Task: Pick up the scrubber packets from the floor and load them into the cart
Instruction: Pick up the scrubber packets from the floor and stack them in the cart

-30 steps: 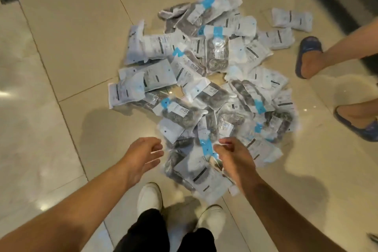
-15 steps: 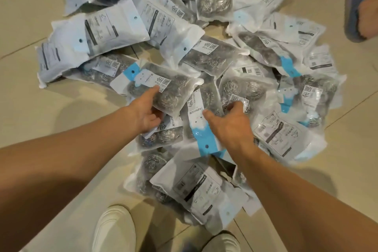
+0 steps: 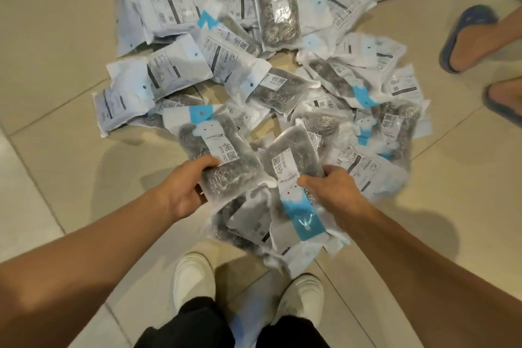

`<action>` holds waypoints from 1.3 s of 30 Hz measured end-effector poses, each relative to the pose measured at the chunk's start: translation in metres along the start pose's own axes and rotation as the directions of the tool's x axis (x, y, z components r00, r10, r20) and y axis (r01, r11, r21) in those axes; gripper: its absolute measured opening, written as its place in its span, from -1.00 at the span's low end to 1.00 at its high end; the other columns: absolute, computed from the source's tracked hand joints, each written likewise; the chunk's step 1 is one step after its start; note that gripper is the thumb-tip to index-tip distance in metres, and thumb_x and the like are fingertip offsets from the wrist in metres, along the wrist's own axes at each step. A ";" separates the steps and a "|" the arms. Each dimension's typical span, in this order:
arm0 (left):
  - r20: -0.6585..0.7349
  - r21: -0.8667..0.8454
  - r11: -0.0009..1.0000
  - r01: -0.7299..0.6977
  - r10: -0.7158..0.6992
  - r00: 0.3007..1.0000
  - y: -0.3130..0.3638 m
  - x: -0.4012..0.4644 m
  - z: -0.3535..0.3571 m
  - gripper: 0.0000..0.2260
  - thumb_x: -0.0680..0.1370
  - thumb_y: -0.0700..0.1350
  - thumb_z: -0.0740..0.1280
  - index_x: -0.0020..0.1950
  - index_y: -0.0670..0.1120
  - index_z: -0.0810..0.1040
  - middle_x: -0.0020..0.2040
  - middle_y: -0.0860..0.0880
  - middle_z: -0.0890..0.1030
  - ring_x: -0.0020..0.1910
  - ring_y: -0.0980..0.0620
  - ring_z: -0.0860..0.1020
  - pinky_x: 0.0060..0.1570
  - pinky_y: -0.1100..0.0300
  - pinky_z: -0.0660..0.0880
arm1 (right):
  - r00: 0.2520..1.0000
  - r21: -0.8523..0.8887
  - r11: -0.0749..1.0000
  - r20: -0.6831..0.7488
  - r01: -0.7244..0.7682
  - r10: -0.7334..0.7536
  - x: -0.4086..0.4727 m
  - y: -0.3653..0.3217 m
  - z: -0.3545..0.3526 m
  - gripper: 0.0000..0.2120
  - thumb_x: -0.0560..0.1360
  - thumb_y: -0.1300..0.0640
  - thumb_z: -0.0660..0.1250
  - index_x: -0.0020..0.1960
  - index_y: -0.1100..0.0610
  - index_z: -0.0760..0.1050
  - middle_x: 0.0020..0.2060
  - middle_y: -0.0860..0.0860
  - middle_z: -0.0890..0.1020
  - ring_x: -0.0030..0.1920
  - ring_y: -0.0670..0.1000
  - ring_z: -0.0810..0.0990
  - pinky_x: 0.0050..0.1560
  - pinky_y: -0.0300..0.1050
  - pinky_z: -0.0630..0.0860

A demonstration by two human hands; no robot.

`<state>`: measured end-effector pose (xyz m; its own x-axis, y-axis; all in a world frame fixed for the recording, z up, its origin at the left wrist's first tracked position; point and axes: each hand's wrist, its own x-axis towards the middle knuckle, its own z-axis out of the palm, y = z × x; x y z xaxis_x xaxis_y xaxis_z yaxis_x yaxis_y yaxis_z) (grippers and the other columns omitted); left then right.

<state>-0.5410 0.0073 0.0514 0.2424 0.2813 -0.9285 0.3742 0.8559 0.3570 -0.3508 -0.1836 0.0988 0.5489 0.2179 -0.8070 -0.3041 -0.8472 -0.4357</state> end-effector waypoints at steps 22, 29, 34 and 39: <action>0.323 0.322 0.858 -0.400 0.297 0.899 0.135 -0.599 0.022 -0.62 0.53 -0.40 0.35 0.32 -0.17 0.52 0.13 -0.20 0.73 0.06 -0.13 0.72 -0.09 0.15 0.64 | 0.968 0.558 0.804 0.004 0.207 -0.252 -0.560 -0.146 -0.185 -0.67 0.52 0.02 0.49 0.06 -0.28 0.39 -0.07 -0.27 0.61 -0.12 -0.34 0.55 -0.03 -0.33 0.48; 0.458 0.337 0.837 -0.432 0.256 0.852 0.174 -0.624 0.041 -0.71 0.56 -0.43 0.28 0.25 -0.25 0.53 0.02 -0.17 0.75 -0.05 -0.09 0.74 -0.15 0.19 0.66 | 0.948 0.594 0.743 -0.254 0.310 -0.192 -0.597 -0.146 -0.192 -0.72 0.48 0.16 0.54 0.14 -0.04 0.59 -0.15 -0.17 0.77 -0.18 -0.18 0.75 -0.26 -0.36 0.60; 0.614 0.416 0.767 -0.489 0.160 0.773 0.195 -0.642 0.063 -0.64 0.59 -0.38 0.25 0.36 -0.16 0.55 0.20 -0.18 0.71 0.21 -0.18 0.67 0.10 0.13 0.67 | 0.912 0.673 0.666 -0.408 0.321 -0.027 -0.629 -0.139 -0.183 -0.78 0.48 0.24 0.52 0.05 0.02 0.60 -0.16 0.02 0.77 -0.15 0.07 0.74 -0.05 0.03 0.66; 0.729 0.491 0.701 -0.517 -0.005 0.684 0.186 -0.664 0.108 -0.66 0.61 -0.13 0.35 0.40 -0.02 0.56 0.23 -0.08 0.71 0.21 -0.09 0.69 0.28 -0.08 0.52 | 0.843 0.723 0.589 -0.523 0.360 0.126 -0.676 -0.105 -0.179 -0.80 0.51 0.25 0.46 0.10 0.06 0.62 -0.10 -0.03 0.78 -0.11 -0.01 0.76 -0.20 -0.25 0.61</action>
<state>-0.5359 -0.0675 0.7453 0.8165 -0.1285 -0.5628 0.5762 0.2418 0.7807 -0.5505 -0.3290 0.7620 0.8315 -0.1760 -0.5269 -0.5445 -0.0704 -0.8358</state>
